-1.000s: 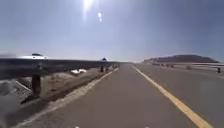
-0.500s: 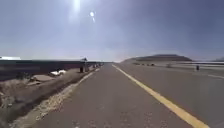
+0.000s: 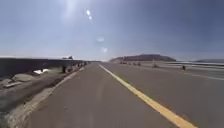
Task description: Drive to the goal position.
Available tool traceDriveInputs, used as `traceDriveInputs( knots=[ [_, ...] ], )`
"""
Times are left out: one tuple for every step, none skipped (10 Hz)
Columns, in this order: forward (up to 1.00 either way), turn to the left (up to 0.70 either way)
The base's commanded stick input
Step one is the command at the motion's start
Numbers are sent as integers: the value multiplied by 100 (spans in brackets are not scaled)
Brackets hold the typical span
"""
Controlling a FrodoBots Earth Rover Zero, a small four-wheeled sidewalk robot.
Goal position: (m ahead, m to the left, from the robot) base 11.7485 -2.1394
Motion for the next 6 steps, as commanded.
traceDriveInputs(
  knots=[
    [85,0],
    [85,0],
    [85,0],
    [85,20],
    [85,27],
    [85,34]
  ],
)
